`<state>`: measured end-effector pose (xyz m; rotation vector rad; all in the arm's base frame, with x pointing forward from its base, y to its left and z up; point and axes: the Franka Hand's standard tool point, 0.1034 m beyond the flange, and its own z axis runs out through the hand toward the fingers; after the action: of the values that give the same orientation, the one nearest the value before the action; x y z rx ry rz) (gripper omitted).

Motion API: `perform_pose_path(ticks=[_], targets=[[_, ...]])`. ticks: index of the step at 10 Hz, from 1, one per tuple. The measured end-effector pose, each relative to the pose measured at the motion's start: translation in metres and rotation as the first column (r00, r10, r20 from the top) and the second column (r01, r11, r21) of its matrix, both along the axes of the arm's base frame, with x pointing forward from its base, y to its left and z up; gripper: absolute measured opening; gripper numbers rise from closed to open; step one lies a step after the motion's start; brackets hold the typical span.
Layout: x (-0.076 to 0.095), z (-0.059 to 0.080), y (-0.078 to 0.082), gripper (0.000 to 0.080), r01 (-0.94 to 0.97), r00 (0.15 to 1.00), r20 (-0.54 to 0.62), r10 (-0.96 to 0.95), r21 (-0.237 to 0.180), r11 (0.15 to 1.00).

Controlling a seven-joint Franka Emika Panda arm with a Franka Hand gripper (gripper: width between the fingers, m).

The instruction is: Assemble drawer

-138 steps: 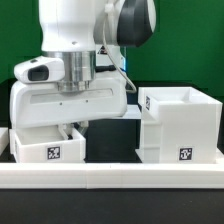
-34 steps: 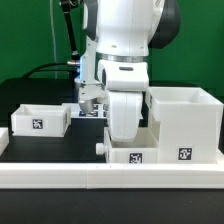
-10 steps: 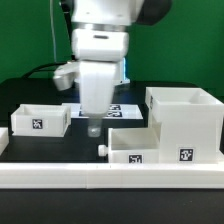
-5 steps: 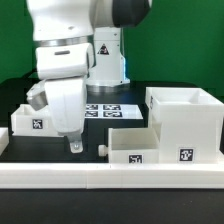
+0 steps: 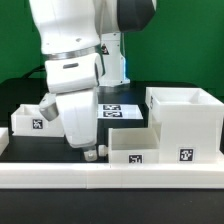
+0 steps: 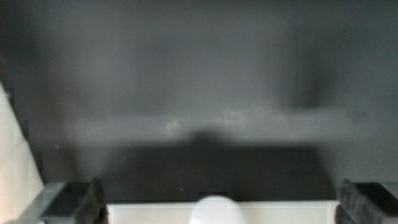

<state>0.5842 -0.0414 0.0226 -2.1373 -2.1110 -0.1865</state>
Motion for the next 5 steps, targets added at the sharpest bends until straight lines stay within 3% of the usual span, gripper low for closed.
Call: perform_pose_path(ticks=[2,5], targets=[[0.0011,0.0001,0.0134,0.0649,-0.055,0.998,0.005,0.055,-0.012,0.998],[0.0014,-0.0001,0.0126,0.0649,-0.068,0.998,0.008,0.068,-0.020,0.997]])
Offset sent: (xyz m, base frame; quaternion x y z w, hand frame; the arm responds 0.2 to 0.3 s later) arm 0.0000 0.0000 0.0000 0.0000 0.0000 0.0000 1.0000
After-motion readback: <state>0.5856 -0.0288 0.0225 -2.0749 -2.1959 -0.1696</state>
